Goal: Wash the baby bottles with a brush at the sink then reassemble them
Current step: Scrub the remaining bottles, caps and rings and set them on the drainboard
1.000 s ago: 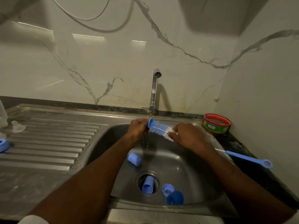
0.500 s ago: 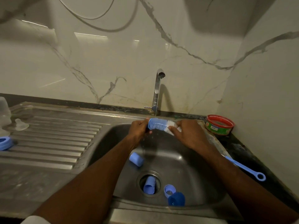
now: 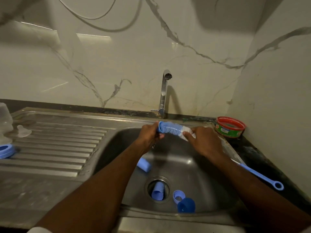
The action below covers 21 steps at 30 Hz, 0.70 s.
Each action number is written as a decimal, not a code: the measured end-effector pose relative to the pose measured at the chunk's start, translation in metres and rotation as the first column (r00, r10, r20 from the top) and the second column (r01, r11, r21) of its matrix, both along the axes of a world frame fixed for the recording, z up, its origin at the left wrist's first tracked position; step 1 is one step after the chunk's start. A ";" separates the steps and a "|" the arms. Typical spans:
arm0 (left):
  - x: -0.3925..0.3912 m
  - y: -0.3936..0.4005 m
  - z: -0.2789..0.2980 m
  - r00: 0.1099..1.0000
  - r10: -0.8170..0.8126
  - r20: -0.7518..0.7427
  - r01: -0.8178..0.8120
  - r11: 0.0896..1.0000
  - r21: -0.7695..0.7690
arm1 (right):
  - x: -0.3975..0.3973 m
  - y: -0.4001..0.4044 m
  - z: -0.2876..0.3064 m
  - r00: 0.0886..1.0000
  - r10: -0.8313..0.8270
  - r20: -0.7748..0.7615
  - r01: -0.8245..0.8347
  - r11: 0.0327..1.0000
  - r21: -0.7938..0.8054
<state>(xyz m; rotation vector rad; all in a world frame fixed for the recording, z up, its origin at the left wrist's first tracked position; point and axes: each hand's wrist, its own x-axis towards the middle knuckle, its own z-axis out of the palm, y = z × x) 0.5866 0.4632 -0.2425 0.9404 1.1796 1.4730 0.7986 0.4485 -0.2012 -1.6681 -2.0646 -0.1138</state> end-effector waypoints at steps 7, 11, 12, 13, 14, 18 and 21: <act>-0.011 0.007 -0.006 0.987 0.131 -0.097 -0.133 0.991 -0.009 | -0.013 0.001 0.008 0.977 0.207 0.060 -0.202 0.977 -0.074; -0.004 0.002 -0.002 1.000 0.004 0.001 -0.004 0.998 -0.063 | -0.011 0.002 0.009 0.999 0.024 -0.042 -0.024 1.000 0.007; 0.000 0.002 -0.001 1.000 -0.022 -0.015 0.022 0.998 -0.057 | -0.007 0.002 0.008 1.000 0.004 -0.001 -0.004 1.000 -0.031; 0.004 0.000 0.002 0.999 -0.012 -0.033 0.010 0.999 -0.038 | -0.004 0.001 0.007 0.997 -0.005 0.071 0.009 0.998 -0.055; 0.005 0.000 0.004 0.999 0.037 -0.009 -0.037 0.999 -0.020 | -0.003 -0.001 0.006 0.991 -0.011 0.136 0.020 0.998 -0.063; -0.008 0.002 -0.001 0.994 0.081 -0.078 -0.083 0.996 -0.023 | 0.001 -0.005 0.008 0.991 -0.061 0.116 0.065 0.997 -0.035; -0.010 0.003 -0.011 0.989 0.064 -0.131 -0.069 0.997 -0.034 | 0.000 -0.009 0.013 0.996 -0.014 0.091 0.014 1.000 0.008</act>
